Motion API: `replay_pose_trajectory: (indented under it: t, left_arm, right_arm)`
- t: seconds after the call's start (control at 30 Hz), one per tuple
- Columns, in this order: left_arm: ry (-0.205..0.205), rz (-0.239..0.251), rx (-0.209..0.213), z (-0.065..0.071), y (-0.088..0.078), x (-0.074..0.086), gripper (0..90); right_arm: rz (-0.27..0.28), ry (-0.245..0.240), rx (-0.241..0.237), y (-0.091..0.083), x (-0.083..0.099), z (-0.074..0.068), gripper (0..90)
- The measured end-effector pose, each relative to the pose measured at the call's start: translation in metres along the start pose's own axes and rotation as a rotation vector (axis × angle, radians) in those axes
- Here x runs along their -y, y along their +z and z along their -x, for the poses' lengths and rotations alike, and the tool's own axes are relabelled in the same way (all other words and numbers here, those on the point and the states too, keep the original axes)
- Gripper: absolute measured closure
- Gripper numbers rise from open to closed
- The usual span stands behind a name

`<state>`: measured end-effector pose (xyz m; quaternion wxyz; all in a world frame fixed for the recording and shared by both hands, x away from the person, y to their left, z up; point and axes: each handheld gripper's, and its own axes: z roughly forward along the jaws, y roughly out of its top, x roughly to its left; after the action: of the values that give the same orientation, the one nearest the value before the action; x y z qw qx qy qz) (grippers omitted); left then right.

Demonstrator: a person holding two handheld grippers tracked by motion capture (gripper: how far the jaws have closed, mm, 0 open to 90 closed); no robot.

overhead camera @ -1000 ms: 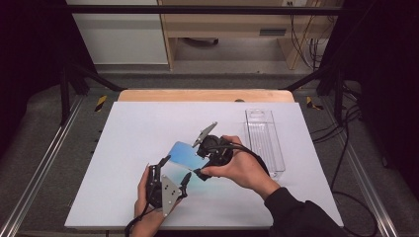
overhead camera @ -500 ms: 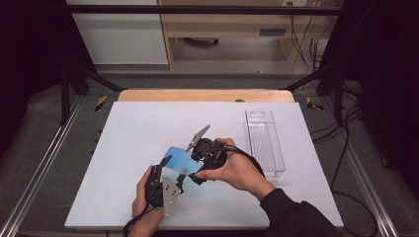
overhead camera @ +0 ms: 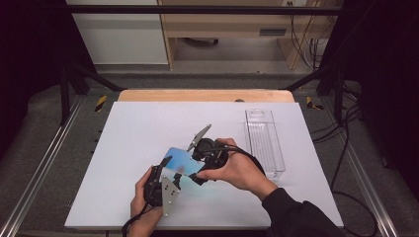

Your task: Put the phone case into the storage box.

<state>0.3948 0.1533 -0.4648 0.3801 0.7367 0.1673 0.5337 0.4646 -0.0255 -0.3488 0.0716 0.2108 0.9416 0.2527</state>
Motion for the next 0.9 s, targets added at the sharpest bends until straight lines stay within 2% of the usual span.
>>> replay_pose_trajectory:
  t: [0.2,0.37,0.53,0.7,0.9]
  left_arm:
    - [0.004,0.0,0.007,-0.0019,-0.0014,0.0008,53.6]
    - [0.023,0.006,0.0,-0.0019,-0.0023,0.0013,58.9]
    - [0.05,0.005,-0.011,-0.0013,-0.0034,0.001,62.1]
    - [0.056,0.009,-0.015,-0.0018,-0.0042,0.0012,65.0]
    - [0.089,0.003,-0.019,-0.0012,-0.0053,0.0015,70.9]
  right_arm:
    - [0.007,-0.007,-0.014,0.0,0.0001,-0.0007,17.9]
    - [0.01,-0.01,-0.024,-0.0001,-0.0003,-0.0017,17.8]
    - [0.016,0.001,-0.03,0.0,-0.0011,-0.0018,17.8]
    - [0.021,0.009,-0.04,-0.0002,-0.002,-0.0008,17.7]
    - [0.044,0.045,-0.069,-0.001,-0.0045,0.0015,17.6]
